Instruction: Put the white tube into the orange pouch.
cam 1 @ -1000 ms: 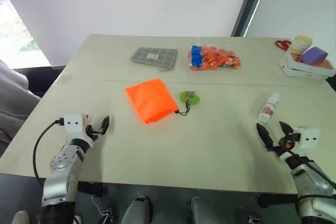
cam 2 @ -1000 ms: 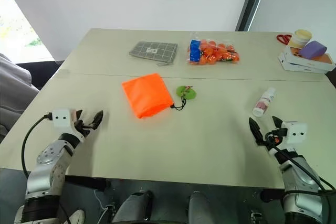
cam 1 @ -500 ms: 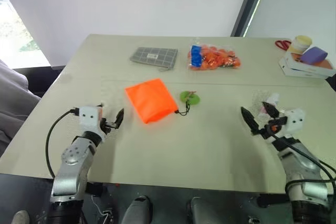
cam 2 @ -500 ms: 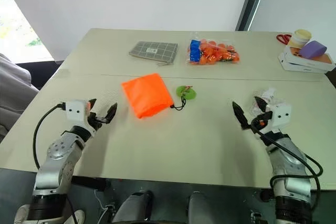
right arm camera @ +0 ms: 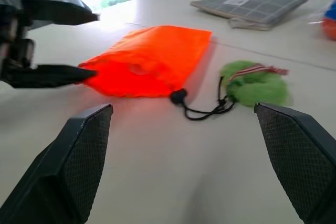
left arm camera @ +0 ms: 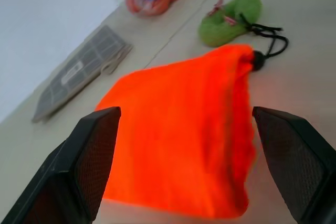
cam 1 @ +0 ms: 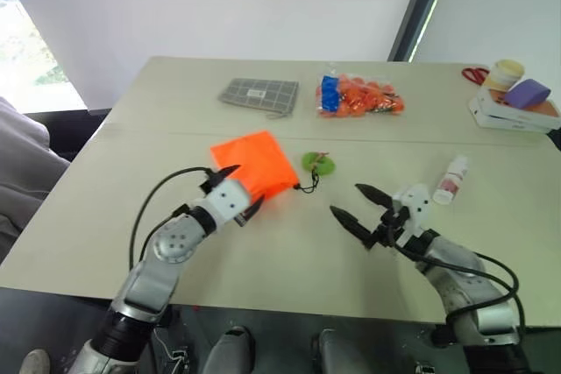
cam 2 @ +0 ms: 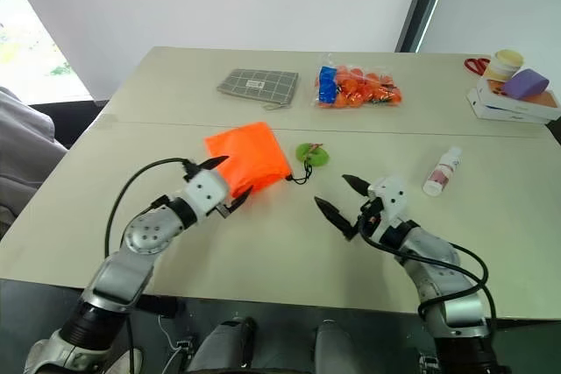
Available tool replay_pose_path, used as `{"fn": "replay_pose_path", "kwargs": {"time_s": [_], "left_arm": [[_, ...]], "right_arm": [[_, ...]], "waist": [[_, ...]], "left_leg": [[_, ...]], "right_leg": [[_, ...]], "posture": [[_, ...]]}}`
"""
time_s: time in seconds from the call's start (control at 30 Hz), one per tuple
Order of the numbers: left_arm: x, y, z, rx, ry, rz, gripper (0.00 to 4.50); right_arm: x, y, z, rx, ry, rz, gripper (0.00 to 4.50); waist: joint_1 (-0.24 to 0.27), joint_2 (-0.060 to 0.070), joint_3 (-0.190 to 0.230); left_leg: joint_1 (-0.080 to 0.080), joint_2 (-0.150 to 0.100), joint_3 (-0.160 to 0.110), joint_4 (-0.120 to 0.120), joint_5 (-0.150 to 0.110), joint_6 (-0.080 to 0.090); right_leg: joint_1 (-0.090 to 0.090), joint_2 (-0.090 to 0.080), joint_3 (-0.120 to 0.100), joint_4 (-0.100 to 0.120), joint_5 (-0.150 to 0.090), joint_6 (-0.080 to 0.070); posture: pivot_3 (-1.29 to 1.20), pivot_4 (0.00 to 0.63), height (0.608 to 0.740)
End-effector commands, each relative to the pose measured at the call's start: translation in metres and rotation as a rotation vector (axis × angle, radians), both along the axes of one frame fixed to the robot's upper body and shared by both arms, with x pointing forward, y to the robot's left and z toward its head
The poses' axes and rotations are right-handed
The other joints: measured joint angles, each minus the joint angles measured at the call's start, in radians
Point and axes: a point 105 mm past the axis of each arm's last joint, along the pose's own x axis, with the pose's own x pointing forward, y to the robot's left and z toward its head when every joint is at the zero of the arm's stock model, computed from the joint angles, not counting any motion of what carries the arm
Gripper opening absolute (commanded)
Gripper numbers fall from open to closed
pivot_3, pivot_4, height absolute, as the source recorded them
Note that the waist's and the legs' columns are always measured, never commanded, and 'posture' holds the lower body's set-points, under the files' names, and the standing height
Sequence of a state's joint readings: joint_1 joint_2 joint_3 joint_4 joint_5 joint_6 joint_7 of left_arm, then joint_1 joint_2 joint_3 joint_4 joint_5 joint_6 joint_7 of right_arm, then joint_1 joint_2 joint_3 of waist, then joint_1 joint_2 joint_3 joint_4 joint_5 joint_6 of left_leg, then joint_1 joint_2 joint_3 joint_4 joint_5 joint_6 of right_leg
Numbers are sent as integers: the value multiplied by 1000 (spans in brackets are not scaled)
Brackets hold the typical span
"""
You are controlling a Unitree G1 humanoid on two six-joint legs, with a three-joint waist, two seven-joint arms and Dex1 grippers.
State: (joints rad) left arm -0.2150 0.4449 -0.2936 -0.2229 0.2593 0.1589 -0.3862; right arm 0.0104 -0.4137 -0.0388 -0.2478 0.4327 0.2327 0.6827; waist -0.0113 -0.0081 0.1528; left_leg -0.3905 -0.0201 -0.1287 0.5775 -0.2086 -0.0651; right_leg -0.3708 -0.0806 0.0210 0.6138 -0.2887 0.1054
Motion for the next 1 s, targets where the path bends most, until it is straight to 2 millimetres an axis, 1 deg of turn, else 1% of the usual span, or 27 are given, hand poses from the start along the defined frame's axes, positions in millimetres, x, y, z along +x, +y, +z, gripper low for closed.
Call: {"fn": "replay_pose_path", "kwargs": {"time_s": [0.03, 0.17, 0.27, 0.33, 0.37, 0.4, 0.47, 0.5, 0.57, 0.6, 0.63, 0.8, 0.9, 0.97, 1.0], "left_arm": [[9, -6, 1, 118, -94, 46, 4294], [20, -5, 1, 142, -119, 127, 4294], [28, -5, 10, 114, -151, 185, 4294], [29, -4, 11, 88, -150, 202, 4294], [29, -4, 11, 85, -151, 204, 3759], [29, -4, 10, 82, -150, 205, 3472], [29, -4, 10, 73, -146, 208, 2440], [30, -3, 9, 67, -143, 210, 2023], [30, -2, 9, 59, -138, 213, 872], [30, -1, 9, 55, -137, 214, 397], [30, 0, 9, 48, -136, 218, 33], [30, -1, 8, 7, -107, 222, 33], [29, -5, 7, -75, -57, 224, 33], [28, -7, 8, -101, -44, 217, 33], [27, -8, 8, -110, -40, 213, 33]], "right_arm": [[-2, 6, 12, -3, -55, 9, 4486], [-1, 7, 12, 0, -53, 9, 4486], [-1, 9, 12, 4, -52, 10, 4486], [-1, 9, 11, 5, -51, 11, 4486], [0, 9, 11, 6, -50, 10, 4500], [1, 9, 11, 9, -48, 4, 4500], [3, 8, 13, 20, -47, -9, 4500], [5, 7, 15, 32, -49, -21, 4500], [9, 3, 18, 48, -54, -50, 4500], [11, 1, 19, 53, -57, -64, 4500], [14, -4, 20, 48, -70, -99, 4500], [36, -41, 25, 25, -93, -333, 4500], [49, -72, 34, -22, -160, -526, 4500], [54, -89, 32, -69, -170, -639, 4500], [56, -103, 28, -113, -160, -724, 4500]], "waist": [[1, 0, 0], [1, -1, 0], [1, -1, 0], [1, -1, 0], [0, -1, 0], [-1, -1, 0], [0, -1, 0], [0, -1, 0], [1, -1, 0], [1, -1, 0], [1, -1, 0], [1, -1, 0], [1, 0, 0], [1, 0, 0], [1, 0, 0]], "left_leg": [[0, 0, 0, 0, 0, 0], [0, 0, -1, 0, 0, 0], [0, 0, -1, 0, 0, 0], [0, 0, -1, 0, 0, 0], [0, 0, -1, 0, 0, 0], [0, 0, -1, 0, 0, 0], [1, 0, -1, 0, 0, 0], [1, 0, -1, 0, 0, 0], [1, 0, -1, 0, 0, 0], [1, 0, -1, 0, 0, 0], [1, 0, -1, 0, 0, 0], [1, 0, -1, 0, 0, 0], [1, 0, -1, 0, 0, 0], [1, 0, -1, 0, 0, 0], [1, 0, -1, 0, 0, 0]], "right_leg": [[0, 0, 0, 0, 0, 0], [0, 1, 0, 1, 0, 1], [0, 1, -1, 1, -1, 3], [0, 1, -1, 1, -1, 4], [0, 1, -1, 1, -1, 5], [0, 1, -1, 1, 0, 6], [0, 1, -1, 2, 0, 5], [0, 1, -1, 2, 0, 5], [0, 1, -1, 2, 0, 5], [0, 1, -1, 2, 0, 5], [0, 1, -1, 2, 1, 5], [0, 1, -1, 2, 1, 4], [0, 1, -1, 2, 2, 4], [0, 1, -1, 3, 2, 4], [0, 1, -1, 3, 2, 4]], "posture": [[0, 150, 724], [0, 150, 724], [0, 150, 724], [0, 150, 724], [0, 150, 724], [0, 150, 724], [0, 150, 724], [0, 150, 724], [0, 150, 724], [0, 150, 724], [0, 150, 724], [0, 150, 724], [0, 150, 724], [0, 150, 724], [0, 150, 724]]}}
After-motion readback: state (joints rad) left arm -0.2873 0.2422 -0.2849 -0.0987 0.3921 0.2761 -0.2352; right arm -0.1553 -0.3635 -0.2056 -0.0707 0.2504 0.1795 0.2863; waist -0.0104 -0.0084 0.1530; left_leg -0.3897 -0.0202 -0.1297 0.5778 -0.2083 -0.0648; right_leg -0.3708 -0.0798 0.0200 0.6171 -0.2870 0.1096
